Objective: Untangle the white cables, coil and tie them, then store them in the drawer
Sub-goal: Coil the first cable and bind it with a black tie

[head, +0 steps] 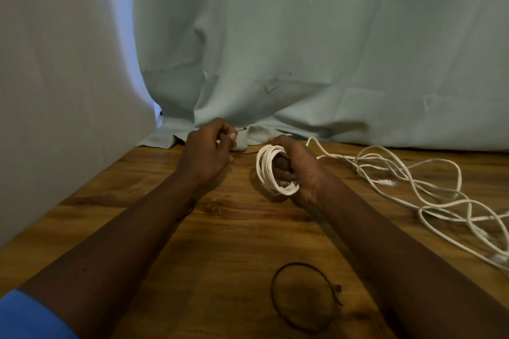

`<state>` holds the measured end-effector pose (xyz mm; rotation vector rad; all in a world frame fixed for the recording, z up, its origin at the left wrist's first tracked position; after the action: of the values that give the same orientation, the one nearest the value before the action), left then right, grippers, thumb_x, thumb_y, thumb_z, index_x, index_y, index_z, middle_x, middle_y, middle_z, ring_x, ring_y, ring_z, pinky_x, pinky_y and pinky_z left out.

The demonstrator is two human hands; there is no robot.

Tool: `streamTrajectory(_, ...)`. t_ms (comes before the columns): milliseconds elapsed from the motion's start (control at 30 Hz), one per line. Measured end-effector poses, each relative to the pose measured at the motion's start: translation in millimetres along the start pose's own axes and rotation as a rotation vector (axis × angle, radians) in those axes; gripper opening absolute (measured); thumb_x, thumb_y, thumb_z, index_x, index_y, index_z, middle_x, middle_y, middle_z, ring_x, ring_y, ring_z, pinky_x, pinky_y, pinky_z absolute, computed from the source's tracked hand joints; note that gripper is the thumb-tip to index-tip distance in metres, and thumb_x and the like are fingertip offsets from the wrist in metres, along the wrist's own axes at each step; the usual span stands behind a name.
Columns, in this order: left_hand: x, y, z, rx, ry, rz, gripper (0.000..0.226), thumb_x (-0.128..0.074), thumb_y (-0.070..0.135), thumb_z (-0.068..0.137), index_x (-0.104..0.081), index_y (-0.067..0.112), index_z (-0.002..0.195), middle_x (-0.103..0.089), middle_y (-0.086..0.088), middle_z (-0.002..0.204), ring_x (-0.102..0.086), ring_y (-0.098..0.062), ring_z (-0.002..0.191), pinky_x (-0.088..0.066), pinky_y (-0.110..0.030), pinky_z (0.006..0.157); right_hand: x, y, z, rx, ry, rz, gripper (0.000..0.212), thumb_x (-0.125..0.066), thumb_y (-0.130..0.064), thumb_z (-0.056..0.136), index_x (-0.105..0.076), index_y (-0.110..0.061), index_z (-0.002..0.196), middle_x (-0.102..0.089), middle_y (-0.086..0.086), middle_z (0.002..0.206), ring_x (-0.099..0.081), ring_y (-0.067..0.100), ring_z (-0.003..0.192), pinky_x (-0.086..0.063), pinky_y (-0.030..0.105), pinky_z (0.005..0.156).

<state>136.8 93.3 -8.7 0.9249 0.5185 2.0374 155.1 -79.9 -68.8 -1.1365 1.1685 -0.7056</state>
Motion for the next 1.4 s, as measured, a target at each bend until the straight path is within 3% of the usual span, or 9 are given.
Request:
streamTrajectory(200,-50.7,7.6,-16.8,0.236,-0.503,-0.468,0.020,-0.060,0.019,0.103,-0.075,0.011,0.113,-0.070,0.001,0.075,-0.066,-0.010,0.070,-0.057,-0.033,0.071,-26.8,8.1,-12.1,-0.105,-0.277,0.046,0.042,-0.064,-0.026,0.080,-0.038,-0.013,0.051,-0.030,-0.001,0.037,-0.024,0.007,0.026,-0.024,0.015,0.031)
streamTrajectory(367,-54.4,11.6,-25.5,0.285,-0.560,-0.526,0.023,-0.063,0.017,0.100,-0.072,0.000,0.111,-0.057,0.008,0.059,-0.057,-0.004,0.061,-0.058,-0.033,0.076,-31.4,1.6,-23.6,-0.170,-0.356,0.162,0.036,-0.052,-0.025,0.091,-0.050,-0.007,0.060,-0.028,-0.003,0.038,-0.024,0.008,0.027,-0.035,0.017,0.035)
streamTrajectory(467,-51.3,7.7,-25.6,0.342,-0.539,-0.551,0.022,-0.065,0.022,0.098,-0.073,0.001,0.100,-0.047,0.008,0.053,-0.048,-0.003,0.053,-0.056,-0.035,0.077,-28.4,1.8,-22.1,-0.189,-0.354,0.160,0.040,-0.061,-0.027,0.088,-0.029,-0.017,0.067,-0.013,0.000,0.049,-0.010,0.013,0.039,-0.041,0.021,0.038)
streamTrajectory(567,-49.0,6.0,-26.8,0.405,-0.550,-0.566,0.025,-0.064,0.020,0.099,-0.071,-0.004,0.099,-0.039,0.008,0.049,-0.041,-0.005,0.050,-0.053,-0.034,0.072,-24.0,2.3,-19.0,-0.200,-0.334,0.176,0.052,-0.053,-0.035,0.099,-0.025,-0.020,0.057,-0.027,-0.003,0.037,-0.025,0.009,0.026,-0.030,0.015,0.032)
streamTrajectory(700,-43.8,-6.4,-27.7,0.416,-0.602,-0.445,0.034,-0.065,0.012,0.098,-0.056,0.012,0.065,-0.035,0.002,0.052,-0.043,-0.008,0.051,-0.056,-0.038,0.072,-25.9,-2.6,-21.7,-0.171,-0.326,0.078,0.068,-0.044,-0.047,0.104,-0.039,-0.015,0.044,-0.033,-0.004,0.036,-0.029,0.007,0.025,-0.018,0.015,0.031)
streamTrajectory(900,-45.4,-0.2,-36.1,0.366,-0.809,-0.385,0.016,-0.062,0.002,0.098,-0.061,-0.001,0.082,-0.039,-0.002,0.057,-0.051,-0.007,0.054,-0.062,-0.032,0.070,-22.5,5.0,-16.4,-0.180,-0.205,-0.087,0.065,-0.044,-0.040,0.104,-0.036,-0.015,0.044,-0.029,0.000,0.039,-0.026,0.009,0.027,-0.020,0.015,0.030)
streamTrajectory(1033,-41.9,7.3,-36.0,0.233,-0.880,-0.110,0.017,-0.064,-0.007,0.092,-0.067,-0.010,0.076,-0.064,-0.005,0.059,-0.061,-0.012,0.062,-0.057,-0.026,0.067,-19.3,1.8,-15.9,-0.137,-0.112,-0.173,0.066,-0.047,-0.039,0.105,-0.039,-0.016,0.044,-0.028,0.000,0.041,-0.025,0.009,0.028,-0.021,0.015,0.031)
streamTrajectory(1267,-33.9,2.6,-18.8,0.073,-0.681,0.457,0.023,-0.084,0.018,0.076,-0.065,0.019,0.063,-0.064,0.005,0.060,-0.059,-0.006,0.058,-0.046,-0.026,0.060,-22.9,-2.3,-17.7,-0.098,-0.090,-0.230,0.066,-0.046,-0.038,0.105,-0.041,-0.017,0.043,-0.028,0.000,0.042,-0.026,0.010,0.030,-0.021,0.017,0.033)
streamTrajectory(1400,-35.1,9.6,-14.8,-0.024,-0.620,0.488,0.030,-0.085,0.021,0.073,-0.058,0.021,0.059,-0.059,0.008,0.055,-0.053,-0.006,0.054,-0.043,-0.028,0.059,-19.4,-11.0,-15.0,-0.003,0.027,-0.355,0.059,-0.045,-0.037,0.106,-0.046,-0.015,0.052,-0.037,0.004,0.045,-0.033,0.015,0.035,-0.026,0.021,0.039)
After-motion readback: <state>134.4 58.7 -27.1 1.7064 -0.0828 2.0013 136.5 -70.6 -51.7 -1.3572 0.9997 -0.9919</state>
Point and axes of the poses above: each hand's wrist, its own z-axis towards the middle knuckle, its own x-axis out of the back of the hand, y = z × x, the point moved 9 cm from there along z, towards the middle knuckle
